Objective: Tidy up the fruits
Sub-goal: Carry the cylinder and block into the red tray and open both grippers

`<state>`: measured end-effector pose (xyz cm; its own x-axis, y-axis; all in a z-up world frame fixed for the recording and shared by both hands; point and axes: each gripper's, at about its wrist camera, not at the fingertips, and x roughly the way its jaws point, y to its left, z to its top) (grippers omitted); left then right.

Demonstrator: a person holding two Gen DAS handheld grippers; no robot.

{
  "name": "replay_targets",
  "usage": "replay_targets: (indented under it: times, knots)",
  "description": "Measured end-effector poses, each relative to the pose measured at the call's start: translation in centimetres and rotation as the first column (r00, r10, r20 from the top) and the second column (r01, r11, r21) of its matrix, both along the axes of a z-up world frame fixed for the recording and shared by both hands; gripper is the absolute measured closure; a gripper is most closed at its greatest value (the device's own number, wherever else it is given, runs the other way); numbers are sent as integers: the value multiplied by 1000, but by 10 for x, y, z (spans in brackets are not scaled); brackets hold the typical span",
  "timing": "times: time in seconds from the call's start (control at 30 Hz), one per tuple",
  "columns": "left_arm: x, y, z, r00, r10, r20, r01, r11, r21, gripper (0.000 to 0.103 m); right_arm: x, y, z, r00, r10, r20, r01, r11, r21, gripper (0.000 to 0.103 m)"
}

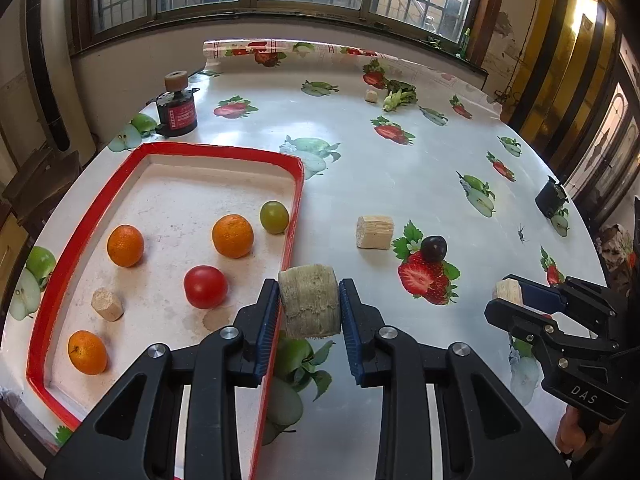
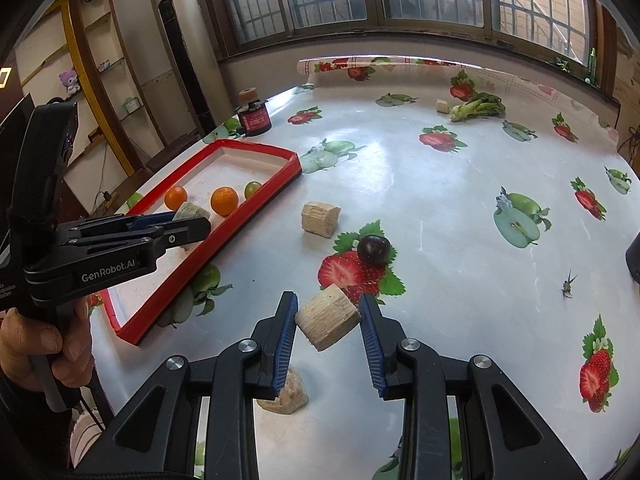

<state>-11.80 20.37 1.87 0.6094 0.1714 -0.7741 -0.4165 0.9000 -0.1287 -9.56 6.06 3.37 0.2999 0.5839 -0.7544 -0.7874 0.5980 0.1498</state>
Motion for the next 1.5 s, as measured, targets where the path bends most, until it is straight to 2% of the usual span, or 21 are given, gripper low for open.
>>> replay_targets:
  times: [0.57,1.5]
  knots:
    - [-30,26,5,997,75,17,-75,997,-8,75,-9,44,15,997,76,11,-77,997,28,71]
    - [-64,74,-14,985,173,-6,-173,984,-50,75,-13,113,1,987,158,-17,-158,987,-11,71]
